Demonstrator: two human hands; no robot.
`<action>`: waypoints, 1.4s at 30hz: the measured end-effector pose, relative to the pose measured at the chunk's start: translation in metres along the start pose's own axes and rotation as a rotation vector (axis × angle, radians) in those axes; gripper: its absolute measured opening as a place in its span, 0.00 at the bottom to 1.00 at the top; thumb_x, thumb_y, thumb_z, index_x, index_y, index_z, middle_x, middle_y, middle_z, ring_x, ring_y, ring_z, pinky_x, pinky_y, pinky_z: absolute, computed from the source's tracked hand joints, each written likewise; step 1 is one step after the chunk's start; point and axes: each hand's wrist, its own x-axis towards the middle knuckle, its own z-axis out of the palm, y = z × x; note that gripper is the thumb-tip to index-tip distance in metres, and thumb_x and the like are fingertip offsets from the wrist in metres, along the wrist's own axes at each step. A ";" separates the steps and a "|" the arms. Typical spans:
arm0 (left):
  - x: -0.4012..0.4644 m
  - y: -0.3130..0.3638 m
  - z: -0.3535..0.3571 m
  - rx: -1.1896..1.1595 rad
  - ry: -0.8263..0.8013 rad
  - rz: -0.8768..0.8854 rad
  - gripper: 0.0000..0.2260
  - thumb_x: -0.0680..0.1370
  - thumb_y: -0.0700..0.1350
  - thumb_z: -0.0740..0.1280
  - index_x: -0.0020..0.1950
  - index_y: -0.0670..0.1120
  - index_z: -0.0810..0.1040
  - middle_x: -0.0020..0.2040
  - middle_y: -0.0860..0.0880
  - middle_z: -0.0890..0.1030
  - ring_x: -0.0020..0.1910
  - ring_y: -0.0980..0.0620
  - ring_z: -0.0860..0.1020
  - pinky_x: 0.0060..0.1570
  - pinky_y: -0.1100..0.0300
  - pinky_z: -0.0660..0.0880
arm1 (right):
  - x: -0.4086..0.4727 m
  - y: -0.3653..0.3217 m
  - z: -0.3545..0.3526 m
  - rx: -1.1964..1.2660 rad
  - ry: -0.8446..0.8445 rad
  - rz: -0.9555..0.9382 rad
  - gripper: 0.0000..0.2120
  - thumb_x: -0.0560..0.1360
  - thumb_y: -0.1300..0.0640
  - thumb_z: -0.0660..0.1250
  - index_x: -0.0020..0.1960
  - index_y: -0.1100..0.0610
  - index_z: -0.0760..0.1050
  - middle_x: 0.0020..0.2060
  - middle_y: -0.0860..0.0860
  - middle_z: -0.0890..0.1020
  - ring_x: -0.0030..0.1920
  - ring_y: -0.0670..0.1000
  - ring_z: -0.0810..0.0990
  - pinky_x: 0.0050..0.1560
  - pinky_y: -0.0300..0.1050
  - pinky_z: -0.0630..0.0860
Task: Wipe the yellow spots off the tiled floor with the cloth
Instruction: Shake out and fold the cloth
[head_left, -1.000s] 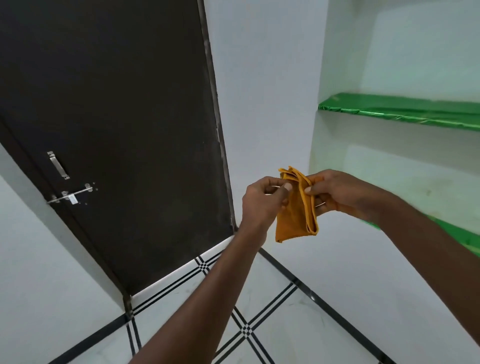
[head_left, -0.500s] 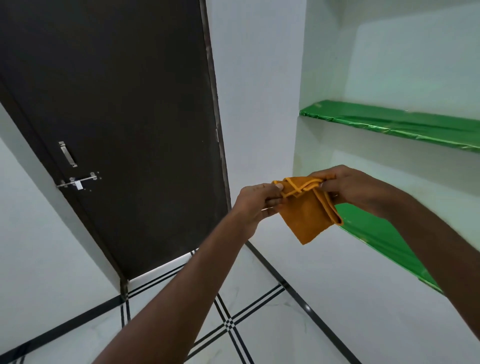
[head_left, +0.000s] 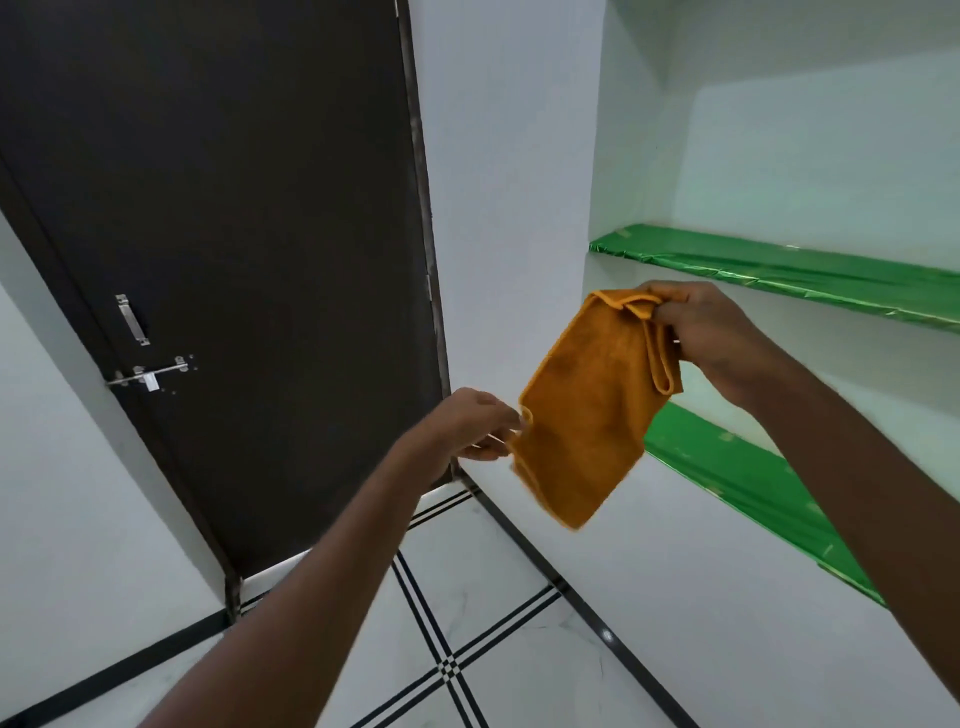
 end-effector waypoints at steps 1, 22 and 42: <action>0.002 0.001 -0.006 0.130 0.009 0.050 0.15 0.79 0.49 0.71 0.61 0.43 0.80 0.55 0.44 0.83 0.50 0.50 0.83 0.54 0.55 0.81 | 0.001 -0.008 0.001 0.001 -0.014 -0.020 0.16 0.84 0.63 0.58 0.45 0.51 0.81 0.35 0.49 0.79 0.38 0.50 0.76 0.42 0.44 0.73; -0.011 0.043 -0.041 -0.292 0.003 0.351 0.04 0.78 0.43 0.72 0.49 0.44 0.82 0.43 0.49 0.85 0.33 0.57 0.84 0.31 0.68 0.78 | 0.013 -0.036 0.072 -0.325 0.196 -0.049 0.04 0.78 0.57 0.73 0.48 0.58 0.81 0.40 0.54 0.87 0.37 0.53 0.85 0.45 0.52 0.85; 0.007 0.029 -0.036 -0.132 0.173 0.218 0.08 0.74 0.46 0.77 0.50 0.44 0.86 0.44 0.48 0.86 0.43 0.50 0.86 0.47 0.58 0.84 | 0.009 -0.010 0.105 -0.060 0.047 0.099 0.06 0.80 0.61 0.70 0.50 0.62 0.84 0.39 0.59 0.87 0.36 0.55 0.88 0.40 0.46 0.86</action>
